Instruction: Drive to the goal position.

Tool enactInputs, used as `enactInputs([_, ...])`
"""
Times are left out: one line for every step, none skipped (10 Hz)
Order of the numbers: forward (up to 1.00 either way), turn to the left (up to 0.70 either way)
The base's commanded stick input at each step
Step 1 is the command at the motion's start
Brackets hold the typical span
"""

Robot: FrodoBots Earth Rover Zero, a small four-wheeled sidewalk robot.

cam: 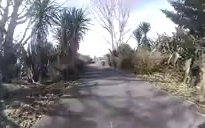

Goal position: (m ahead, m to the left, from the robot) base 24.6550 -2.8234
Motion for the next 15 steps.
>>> enactInputs([0.45,-0.01])
enactInputs([0.45,-0.13])
enactInputs([0.45,-0.24])
enactInputs([0.45,-0.27])
enactInputs([0.45,-0.27])
enactInputs([0.45,-0.27])
enactInputs([0.45,-0.27])
enactInputs([0.45,-0.27])
enactInputs([0.45,-0.27])
enactInputs([0.45,-0.27])
enactInputs([0.45,-0.27])
enactInputs([0.45,-0.27])
enactInputs([0.45,-0.27])
enactInputs([0.45,-0.27])
enactInputs([0.45,-0.27])
